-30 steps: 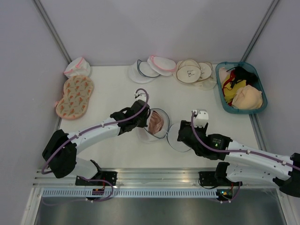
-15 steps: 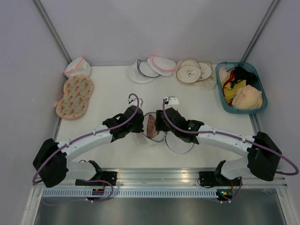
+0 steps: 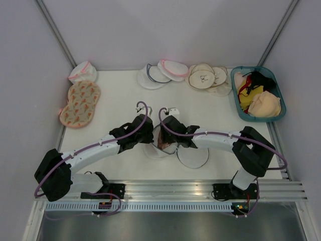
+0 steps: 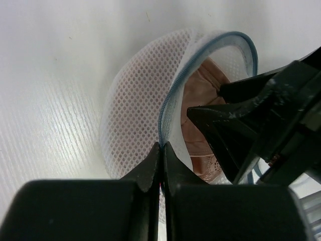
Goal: Unzip the laundry bag and remove the bra
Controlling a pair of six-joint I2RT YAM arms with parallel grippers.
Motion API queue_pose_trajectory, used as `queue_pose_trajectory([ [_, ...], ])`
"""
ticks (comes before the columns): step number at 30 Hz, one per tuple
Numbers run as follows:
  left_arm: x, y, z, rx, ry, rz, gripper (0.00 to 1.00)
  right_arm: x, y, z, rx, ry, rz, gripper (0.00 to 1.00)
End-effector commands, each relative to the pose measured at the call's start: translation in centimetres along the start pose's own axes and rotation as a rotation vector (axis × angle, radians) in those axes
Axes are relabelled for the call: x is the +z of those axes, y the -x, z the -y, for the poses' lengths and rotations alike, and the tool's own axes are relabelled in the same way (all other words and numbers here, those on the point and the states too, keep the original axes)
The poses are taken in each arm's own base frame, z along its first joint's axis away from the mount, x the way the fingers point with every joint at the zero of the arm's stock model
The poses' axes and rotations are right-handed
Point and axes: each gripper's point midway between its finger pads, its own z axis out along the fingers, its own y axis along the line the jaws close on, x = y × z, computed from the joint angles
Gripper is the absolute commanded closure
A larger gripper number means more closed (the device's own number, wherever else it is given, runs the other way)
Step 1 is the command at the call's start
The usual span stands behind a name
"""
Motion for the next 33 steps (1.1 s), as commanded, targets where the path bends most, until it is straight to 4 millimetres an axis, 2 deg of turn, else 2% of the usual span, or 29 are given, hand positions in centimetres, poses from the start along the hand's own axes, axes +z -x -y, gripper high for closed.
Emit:
queue_pose_trajectory([
  [1,-0.4,1.2,0.8,-0.042,-0.028,0.044,0.98,0.0,-0.7,0.8,-0.017,-0.08,-0.022,0.45],
  [4,-0.3,1.1,0.9,-0.043,-0.028,0.039,0.98,0.3,-2.3,1.6,-0.038,-0.108,-0.06,0.48],
  [7,-0.2,1.1,0.8,-0.048,-0.027,0.04,0.98,0.5,-3.1,0.9,-0.026,-0.056,-0.078,0.82],
  [8,-0.2,1.1,0.8,-0.049,-0.027,0.038,0.98,0.5,-3.0,0.5,-0.022,-0.029,-0.075,1.0],
  [10,-0.2,1.0,0.9,-0.051,-0.027,0.036,0.98,0.1,-3.1,-0.3,-0.024,0.015,-0.082,1.0],
  [13,-0.2,1.0,0.7,-0.056,-0.021,0.037,0.98,-1.5,-1.0,-1.6,-0.027,0.086,-0.028,1.0],
  [16,-0.2,0.9,0.6,-0.057,-0.015,0.037,0.98,-5.5,2.7,-2.9,-0.014,0.16,0.077,1.0],
  [21,0.1,1.0,0.6,-0.061,-0.008,0.037,0.98,-9.4,5.5,-2.3,-0.009,0.167,0.157,1.0],
  [26,0.5,0.9,0.7,-0.057,-0.003,0.024,0.98,-12.4,7.9,0.5,0.028,0.084,0.263,1.0],
  [29,1.0,0.6,0.6,-0.048,0.011,0.011,0.98,-15.0,10.2,2.1,0.063,0.059,0.363,1.0],
  [33,1.3,0.3,0.4,-0.044,0.025,0.0,0.98,-20.4,14.1,4.9,0.121,0.023,0.547,1.0],
])
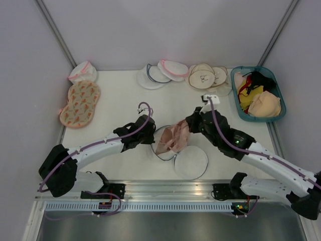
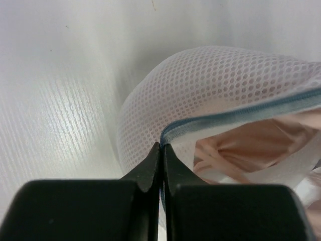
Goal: Unzip the laundry bag and remove the bra
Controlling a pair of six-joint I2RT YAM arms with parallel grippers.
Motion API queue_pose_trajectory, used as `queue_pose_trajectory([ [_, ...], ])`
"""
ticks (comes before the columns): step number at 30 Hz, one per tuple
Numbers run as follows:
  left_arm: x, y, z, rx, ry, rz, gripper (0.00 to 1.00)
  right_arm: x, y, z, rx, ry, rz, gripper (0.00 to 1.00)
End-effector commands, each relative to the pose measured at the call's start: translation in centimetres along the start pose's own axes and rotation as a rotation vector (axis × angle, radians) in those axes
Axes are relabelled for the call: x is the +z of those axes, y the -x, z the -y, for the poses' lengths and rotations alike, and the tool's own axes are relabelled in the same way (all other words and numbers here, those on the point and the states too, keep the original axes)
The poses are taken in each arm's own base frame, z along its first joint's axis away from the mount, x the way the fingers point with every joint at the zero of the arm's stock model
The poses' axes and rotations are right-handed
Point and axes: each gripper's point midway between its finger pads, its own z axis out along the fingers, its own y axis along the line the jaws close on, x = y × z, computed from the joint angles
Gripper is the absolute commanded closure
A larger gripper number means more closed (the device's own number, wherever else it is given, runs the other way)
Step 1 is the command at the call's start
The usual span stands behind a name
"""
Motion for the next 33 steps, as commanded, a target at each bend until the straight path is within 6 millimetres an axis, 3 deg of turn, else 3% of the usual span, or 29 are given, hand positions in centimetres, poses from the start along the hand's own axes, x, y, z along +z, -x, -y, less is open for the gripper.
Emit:
queue_pose_trajectory([
  [1,0.2,1.2,0.6,-0.029,0.001,0.032,0.98,-4.7,7.6,2.4,0.049,-0.057,0.261,1.0],
  [5,0.6,1.0,0.7,-0.027,0.004,0.018,0.98,-9.0,13.2,5.2,0.063,-0.178,0.437,1.0],
  [11,0.9,1.0,1.1,-0.018,-0.005,0.004,0.98,-12.9,18.3,7.8,0.047,-0.366,0.593,1.0],
  [14,0.7,1.1,1.2,-0.017,-0.01,0.006,0.98,-14.0,20.5,7.8,0.039,-0.4,0.636,1.0],
  [15,0.7,1.0,1.1,-0.014,-0.006,0.003,0.98,-12.7,20.4,7.2,0.019,-0.399,0.597,1.0],
  [17,0.4,1.4,1.2,-0.02,-0.011,0.014,0.98,-11.0,19.1,6.3,-0.023,-0.371,0.487,1.0],
  [18,0.3,1.5,1.3,-0.02,-0.014,0.016,0.98,-8.8,17.1,6.3,-0.073,-0.393,0.39,0.94],
  [19,0.1,1.7,1.4,-0.023,-0.019,0.023,0.98,-7.7,15.9,6.3,-0.08,-0.388,0.347,0.83],
  [20,0.0,1.7,1.4,-0.025,-0.02,0.024,0.98,-5.9,13.5,6.3,-0.09,-0.371,0.278,0.7],
  [21,0.0,1.7,1.4,-0.026,-0.022,0.027,0.98,-4.7,11.9,6.1,-0.089,-0.352,0.238,0.46],
  [22,-0.2,1.8,1.4,-0.027,-0.026,0.03,0.98,-3.8,10.5,6.0,-0.082,-0.327,0.206,0.36],
  [23,-0.3,1.7,1.3,-0.028,-0.026,0.029,0.98,-2.4,7.5,6.7,-0.089,-0.325,0.142,0.31],
  [25,-0.4,1.6,1.2,-0.029,-0.027,0.031,0.98,-0.7,5.0,5.3,-0.034,-0.211,0.09,0.27],
  [26,-0.4,1.5,1.2,-0.03,-0.027,0.03,0.98,0.3,2.4,5.4,-0.035,-0.188,0.035,0.27],
  [28,-0.5,1.5,1.2,-0.031,-0.027,0.032,0.98,2.0,0.3,4.0,-0.019,-0.096,-0.021,0.28],
  [33,-0.7,1.6,1.2,-0.04,-0.036,0.035,0.98,6.1,-5.2,4.4,-0.052,-0.076,-0.173,0.28],
])
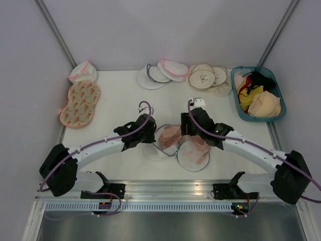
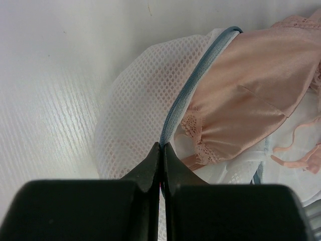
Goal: Unzip the laundry bag and remove the bra
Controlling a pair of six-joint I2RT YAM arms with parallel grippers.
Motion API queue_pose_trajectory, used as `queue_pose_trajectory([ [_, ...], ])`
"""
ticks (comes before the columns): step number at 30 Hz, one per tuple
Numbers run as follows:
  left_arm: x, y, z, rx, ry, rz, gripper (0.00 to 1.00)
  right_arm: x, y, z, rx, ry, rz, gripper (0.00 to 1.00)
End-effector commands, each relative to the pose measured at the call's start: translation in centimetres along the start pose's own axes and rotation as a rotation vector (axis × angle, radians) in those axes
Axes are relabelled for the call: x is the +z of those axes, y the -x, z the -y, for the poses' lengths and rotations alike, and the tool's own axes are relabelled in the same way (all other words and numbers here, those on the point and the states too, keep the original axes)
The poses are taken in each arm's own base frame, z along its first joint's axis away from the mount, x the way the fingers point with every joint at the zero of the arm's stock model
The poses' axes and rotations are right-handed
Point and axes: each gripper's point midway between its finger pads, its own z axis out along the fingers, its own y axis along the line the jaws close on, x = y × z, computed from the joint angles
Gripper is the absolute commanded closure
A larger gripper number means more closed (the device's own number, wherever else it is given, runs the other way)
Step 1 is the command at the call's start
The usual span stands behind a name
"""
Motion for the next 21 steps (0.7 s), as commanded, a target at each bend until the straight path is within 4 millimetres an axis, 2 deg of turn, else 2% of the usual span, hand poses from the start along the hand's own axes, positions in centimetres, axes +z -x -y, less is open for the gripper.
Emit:
queue_pose_trajectory([
  [1,-1.0,1.3,1.0,-0.043,-0.038,0.038,0.98,2.3,-0.2,-3.3,0.04,0.14,-0.017,0.28],
  [5,-1.2,1.4,0.9,-0.049,-0.041,0.046,0.98,6.5,-4.1,-2.1,0.026,0.091,-0.137,0.28],
  [8,-1.4,1.3,0.7,-0.05,-0.04,0.05,0.98,8.2,-5.1,-1.5,0.018,0.046,-0.158,0.3],
  [10,-1.4,1.3,0.7,-0.052,-0.04,0.051,0.98,8.9,-5.0,-0.9,0.012,0.0,-0.148,0.36],
  [11,-1.4,1.2,0.6,-0.05,-0.039,0.048,0.98,9.1,-5.5,-0.6,0.005,-0.021,-0.162,0.5],
  [13,-1.5,1.2,0.6,-0.05,-0.038,0.05,0.98,9.2,-5.4,-0.3,0.003,-0.036,-0.158,0.71],
  [14,-1.5,1.3,0.6,-0.051,-0.038,0.053,0.98,9.0,-5.1,-0.2,0.004,-0.044,-0.147,0.97],
  [15,-1.5,1.2,0.6,-0.05,-0.037,0.051,0.98,8.8,-4.8,-0.1,0.005,-0.042,-0.141,0.99],
  [19,-1.4,1.3,0.5,-0.051,-0.035,0.053,0.98,6.6,-2.6,-0.6,0.018,-0.006,-0.087,1.0],
  [21,-1.4,1.3,0.6,-0.05,-0.035,0.053,0.98,4.7,-0.9,-1.1,0.025,0.035,-0.05,0.99],
])
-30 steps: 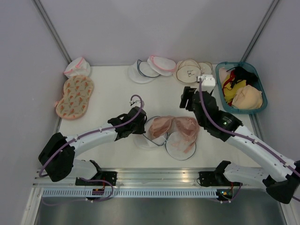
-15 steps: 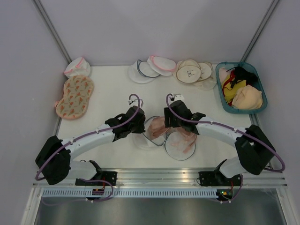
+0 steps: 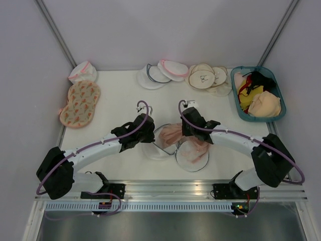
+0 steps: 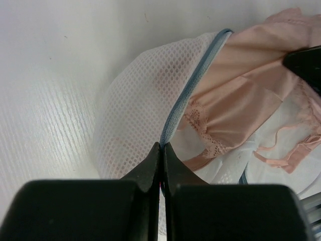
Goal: Unzip the laundry bag and remove the bra
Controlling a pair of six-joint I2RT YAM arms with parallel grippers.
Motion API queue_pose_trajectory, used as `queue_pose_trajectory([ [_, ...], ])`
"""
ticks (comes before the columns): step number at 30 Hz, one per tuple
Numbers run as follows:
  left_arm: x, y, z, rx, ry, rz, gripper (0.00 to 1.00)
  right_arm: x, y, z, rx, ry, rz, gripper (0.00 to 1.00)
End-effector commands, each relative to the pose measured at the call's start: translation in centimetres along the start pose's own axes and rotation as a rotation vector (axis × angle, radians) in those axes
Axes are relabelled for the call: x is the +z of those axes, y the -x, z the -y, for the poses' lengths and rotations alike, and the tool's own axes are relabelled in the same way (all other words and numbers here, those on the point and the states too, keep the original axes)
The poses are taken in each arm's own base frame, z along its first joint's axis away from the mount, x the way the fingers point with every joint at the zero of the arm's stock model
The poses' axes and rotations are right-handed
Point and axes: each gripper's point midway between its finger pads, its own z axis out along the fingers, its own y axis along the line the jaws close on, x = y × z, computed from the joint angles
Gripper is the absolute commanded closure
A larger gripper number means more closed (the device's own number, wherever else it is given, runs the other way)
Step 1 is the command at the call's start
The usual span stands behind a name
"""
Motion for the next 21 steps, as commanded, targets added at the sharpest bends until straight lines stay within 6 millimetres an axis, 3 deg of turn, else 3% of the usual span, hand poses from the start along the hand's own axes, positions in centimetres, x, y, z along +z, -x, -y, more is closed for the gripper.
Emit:
queue_pose_trajectory([
  [1,-0.4,0.6,0.3,-0.033,-0.01,0.022,0.98,-4.1,4.8,-1.1,0.027,0.066,0.141,1.0],
  [6,-0.1,0.6,0.3,-0.028,-0.003,0.02,0.98,-10.1,8.7,-2.0,0.045,0.151,0.251,1.0],
  [13,0.0,0.7,0.1,-0.024,0.01,0.024,0.98,-17.5,14.7,-0.1,0.1,0.12,0.471,1.0],
  [16,0.1,0.7,0.1,-0.021,0.012,0.022,0.98,-19.3,17.2,1.7,0.097,0.027,0.548,1.0],
  [21,-0.1,0.8,0.2,-0.016,0.006,0.021,0.98,-21.4,21.5,7.2,0.125,-0.306,0.647,1.0],
])
